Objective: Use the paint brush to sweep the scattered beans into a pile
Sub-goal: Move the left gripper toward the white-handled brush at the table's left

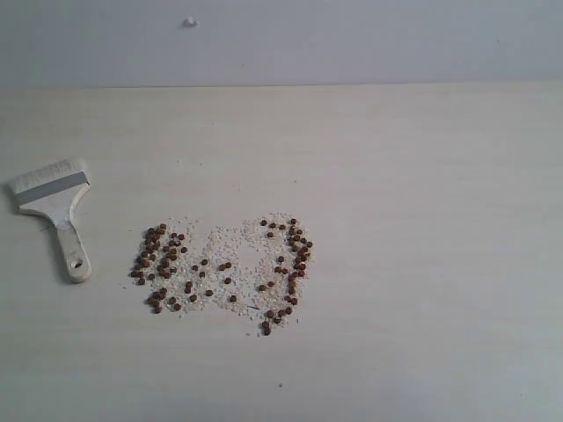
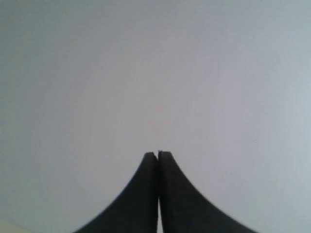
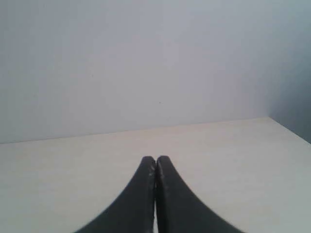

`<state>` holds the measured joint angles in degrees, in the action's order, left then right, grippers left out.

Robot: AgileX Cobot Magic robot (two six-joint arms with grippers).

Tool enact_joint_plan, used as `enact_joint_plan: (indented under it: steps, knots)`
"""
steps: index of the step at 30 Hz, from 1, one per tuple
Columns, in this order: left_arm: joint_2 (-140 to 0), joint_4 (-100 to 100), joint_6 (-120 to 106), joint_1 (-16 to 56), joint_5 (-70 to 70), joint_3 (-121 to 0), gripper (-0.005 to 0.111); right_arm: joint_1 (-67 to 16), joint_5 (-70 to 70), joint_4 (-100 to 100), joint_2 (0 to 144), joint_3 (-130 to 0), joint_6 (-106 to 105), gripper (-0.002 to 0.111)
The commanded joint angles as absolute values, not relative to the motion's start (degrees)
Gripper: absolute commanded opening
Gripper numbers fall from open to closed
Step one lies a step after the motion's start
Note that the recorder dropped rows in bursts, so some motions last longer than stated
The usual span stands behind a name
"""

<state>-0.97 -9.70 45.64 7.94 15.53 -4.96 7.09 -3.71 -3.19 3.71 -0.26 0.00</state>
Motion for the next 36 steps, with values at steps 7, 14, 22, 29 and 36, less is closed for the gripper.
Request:
enact_joint_plan:
  steps: [7,14,22,29,36]
  knots:
    - [-23.95,-9.36,35.28,7.98,-22.12,-33.7,0.0,7.43,-3.26,-2.88,3.33,0.0,0.0,0.0]
    - [-39.45,-5.01,24.24,7.98,-36.51,-43.28,0.0,7.43,-3.26,-2.88,3.33,0.0,0.0,0.0]
    - [-50.92,-2.8,16.17,7.98,-52.36,-52.43,0.0,7.43,-3.26,-2.88,3.33,0.0,0.0,0.0]
    - [-59.37,0.0,13.47,8.12,-64.57,-58.19,0.0,7.43,-3.26,-2.88,3.33,0.0,0.0,0.0]
    - [-61.97,1.14,14.04,12.34,-69.52,-57.74,0.0,7.43,-3.26,-2.88,3.33,0.0,0.0,0.0]
